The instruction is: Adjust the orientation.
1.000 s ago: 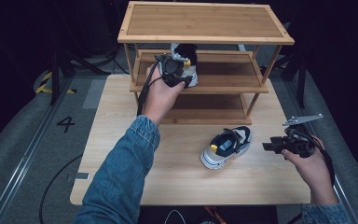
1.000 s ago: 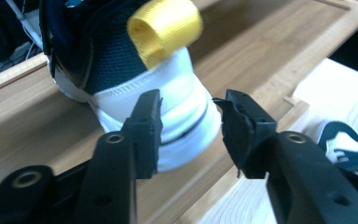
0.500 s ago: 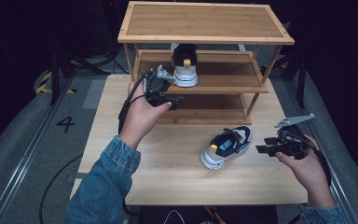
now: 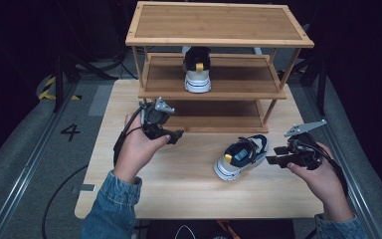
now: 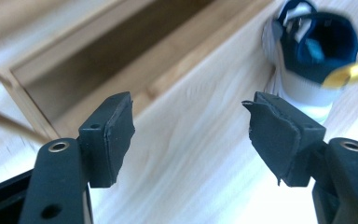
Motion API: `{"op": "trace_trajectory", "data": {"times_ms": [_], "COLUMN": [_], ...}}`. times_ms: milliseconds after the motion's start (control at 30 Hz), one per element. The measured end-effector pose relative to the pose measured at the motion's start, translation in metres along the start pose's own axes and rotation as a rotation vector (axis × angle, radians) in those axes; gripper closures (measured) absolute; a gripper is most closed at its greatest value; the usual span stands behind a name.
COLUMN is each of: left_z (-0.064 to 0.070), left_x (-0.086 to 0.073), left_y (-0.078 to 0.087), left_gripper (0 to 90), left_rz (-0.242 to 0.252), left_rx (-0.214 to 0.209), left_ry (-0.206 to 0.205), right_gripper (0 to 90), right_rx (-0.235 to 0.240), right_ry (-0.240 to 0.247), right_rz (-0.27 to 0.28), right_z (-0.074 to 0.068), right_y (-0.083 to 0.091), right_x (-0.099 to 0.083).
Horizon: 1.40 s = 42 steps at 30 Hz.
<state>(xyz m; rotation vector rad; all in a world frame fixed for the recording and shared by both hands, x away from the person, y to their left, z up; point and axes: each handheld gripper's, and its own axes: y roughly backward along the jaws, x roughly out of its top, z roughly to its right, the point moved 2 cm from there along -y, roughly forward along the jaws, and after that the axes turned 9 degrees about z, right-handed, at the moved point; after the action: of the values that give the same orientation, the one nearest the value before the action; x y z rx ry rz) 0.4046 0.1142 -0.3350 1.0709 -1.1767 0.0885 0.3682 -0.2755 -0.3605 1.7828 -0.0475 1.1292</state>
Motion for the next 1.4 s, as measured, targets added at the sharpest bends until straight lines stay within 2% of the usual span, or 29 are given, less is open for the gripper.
{"op": "trace_trajectory", "data": {"times_ms": [100, 200, 300, 433, 667, 800, 833, 900, 1100, 1300, 1400], "left_z": [0.001, -0.002, -0.008, -0.012, -0.021, -0.022, -0.023, -0.023, -0.025, -0.025, -0.026], "left_x": [-0.015, -0.029, -0.039, -0.053, -0.071, -0.080, -0.082, -0.087, -0.098, -0.104, -0.104], "left_y": [-0.002, -0.005, -0.008, -0.010, -0.008, -0.011, -0.011, -0.011, -0.005, -0.001, -0.001], "left_gripper": [30.5, 30.5, 30.5, 30.1, 29.0, 28.7, 28.7, 28.2, 28.1, 28.2, 28.3], "left_rz": [-0.032, -0.054, -0.097, -0.140, -0.179, -0.188, -0.186, -0.188, -0.212, -0.215, -0.212], "left_rx": [-0.012, -0.009, 0.018, 0.017, 0.015, -0.013, -0.030, -0.044, -0.021, -0.025, -0.023], "left_ry": [0.013, 0.043, 0.028, 0.036, 0.074, 0.073, 0.075, 0.093, 0.107, 0.113, 0.116], "right_gripper": [52.5, 53.4, 54.2, 56.0, 56.6, 58.0, 58.8, 61.9, 69.9, 88.0, 89.3], "right_rx": [0.021, 0.046, 0.071, 0.100, 0.146, 0.163, 0.180, 0.198, 0.171, 0.163, 0.160], "right_ry": [0.017, 0.039, 0.064, 0.094, 0.143, 0.169, 0.179, 0.191, 0.222, 0.250, 0.244], "right_rz": [0.005, 0.006, 0.001, 0.005, -0.014, -0.020, -0.016, -0.011, -0.003, -0.017, -0.022], "right_z": [-0.008, -0.016, -0.024, -0.035, -0.053, -0.062, -0.064, -0.067, -0.071, -0.073, -0.072], "right_y": [-0.001, -0.005, -0.010, -0.019, -0.041, -0.050, -0.054, -0.059, -0.071, -0.080, -0.077], "right_x": [0.005, 0.010, 0.015, 0.021, 0.031, 0.036, 0.038, 0.040, 0.046, 0.048, 0.048]}}
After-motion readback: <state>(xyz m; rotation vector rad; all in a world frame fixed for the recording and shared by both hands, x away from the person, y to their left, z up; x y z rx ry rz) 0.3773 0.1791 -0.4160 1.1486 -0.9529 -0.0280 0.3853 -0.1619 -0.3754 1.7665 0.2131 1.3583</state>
